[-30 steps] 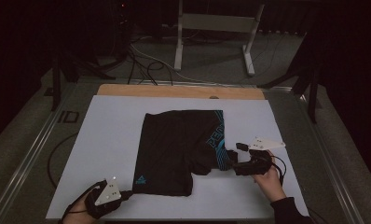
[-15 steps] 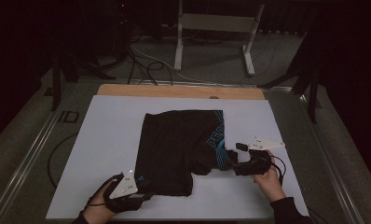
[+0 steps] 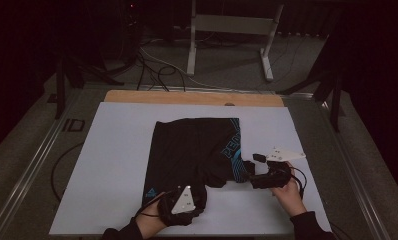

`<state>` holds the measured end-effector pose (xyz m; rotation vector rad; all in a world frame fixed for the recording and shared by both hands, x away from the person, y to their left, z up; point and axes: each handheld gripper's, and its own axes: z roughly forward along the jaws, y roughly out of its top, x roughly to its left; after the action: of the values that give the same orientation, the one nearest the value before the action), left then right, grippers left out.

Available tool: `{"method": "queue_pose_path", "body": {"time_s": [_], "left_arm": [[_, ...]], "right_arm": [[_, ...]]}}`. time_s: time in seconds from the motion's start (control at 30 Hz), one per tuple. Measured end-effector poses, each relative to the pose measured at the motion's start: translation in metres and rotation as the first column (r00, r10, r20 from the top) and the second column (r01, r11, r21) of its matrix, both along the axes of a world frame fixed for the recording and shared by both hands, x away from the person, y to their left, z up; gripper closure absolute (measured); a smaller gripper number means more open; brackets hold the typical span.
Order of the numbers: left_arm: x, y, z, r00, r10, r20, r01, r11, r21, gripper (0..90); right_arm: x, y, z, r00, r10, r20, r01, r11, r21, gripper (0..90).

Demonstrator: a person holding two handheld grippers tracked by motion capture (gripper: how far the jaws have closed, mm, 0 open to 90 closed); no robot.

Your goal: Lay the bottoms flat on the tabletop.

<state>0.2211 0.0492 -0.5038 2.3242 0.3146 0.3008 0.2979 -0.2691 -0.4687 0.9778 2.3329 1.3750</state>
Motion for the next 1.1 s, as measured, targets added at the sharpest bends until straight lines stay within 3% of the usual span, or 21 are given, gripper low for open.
{"method": "queue_pose_path", "body": {"time_s": [0.03,0.17,0.27,0.4,0.43,0.57,0.73,0.8,0.87,0.97,1.07,1.1], "left_arm": [[0.005,-0.007,-0.003,1.0000,0.004,-0.001,-0.003,0.9997,0.024,63.0],[0.010,-0.013,-0.009,0.9996,0.018,-0.022,-0.017,0.9984,0.053,85.0],[0.006,-0.014,-0.005,0.9992,-0.003,-0.041,0.004,0.9989,0.046,87.3],[0.000,-0.018,0.001,0.9992,-0.022,-0.034,0.024,0.9977,0.063,87.2],[-0.003,-0.021,0.002,0.9982,-0.036,-0.047,0.040,0.9955,0.086,87.3],[-0.004,-0.021,-0.003,0.9980,-0.043,-0.045,0.048,0.9929,0.109,87.0],[-0.001,-0.021,-0.006,0.9951,-0.064,-0.076,0.071,0.9934,0.091,81.5],[0.000,-0.021,-0.004,0.9932,-0.071,-0.092,0.078,0.9938,0.080,75.9],[0.001,-0.020,0.001,0.9933,-0.062,-0.097,0.066,0.9973,0.034,64.9],[0.005,-0.021,0.014,0.9968,-0.035,-0.072,0.033,0.9989,-0.034,58.7],[0.010,-0.027,0.027,0.9989,-0.025,-0.041,0.022,0.9967,-0.078,56.9],[0.012,-0.030,0.029,0.9994,-0.028,-0.022,0.027,0.9970,-0.073,56.9]], "right_arm": [[0.000,-0.001,-0.001,1.0000,0.004,0.005,-0.004,1.000,0.003,14.0],[0.000,-0.003,0.000,1.0000,-0.003,-0.001,0.003,1.000,0.004,14.0],[-0.001,-0.004,0.000,1.0000,-0.005,0.001,0.005,1.000,0.009,14.0],[0.000,-0.004,0.000,1.0000,-0.007,0.002,0.007,1.000,0.007,14.0],[-0.001,-0.004,0.000,1.0000,-0.006,0.003,0.006,1.000,0.009,14.0],[-0.001,-0.004,0.001,1.0000,-0.006,0.006,0.006,1.000,0.010,14.0],[-0.001,-0.004,0.000,1.0000,-0.003,0.000,0.003,1.000,0.008,13.9],[-0.001,-0.004,0.001,1.0000,0.000,0.004,0.000,1.000,0.013,14.0],[-0.002,-0.003,0.001,0.9999,0.007,0.010,-0.008,1.000,0.005,13.8],[-0.003,-0.003,0.002,0.9997,0.019,0.014,-0.019,1.000,-0.005,13.7],[-0.004,-0.003,0.004,0.9998,0.015,-0.015,-0.015,1.000,0.006,14.6],[-0.005,-0.003,0.004,0.9995,0.023,-0.020,-0.023,1.000,0.009,14.6]]}}
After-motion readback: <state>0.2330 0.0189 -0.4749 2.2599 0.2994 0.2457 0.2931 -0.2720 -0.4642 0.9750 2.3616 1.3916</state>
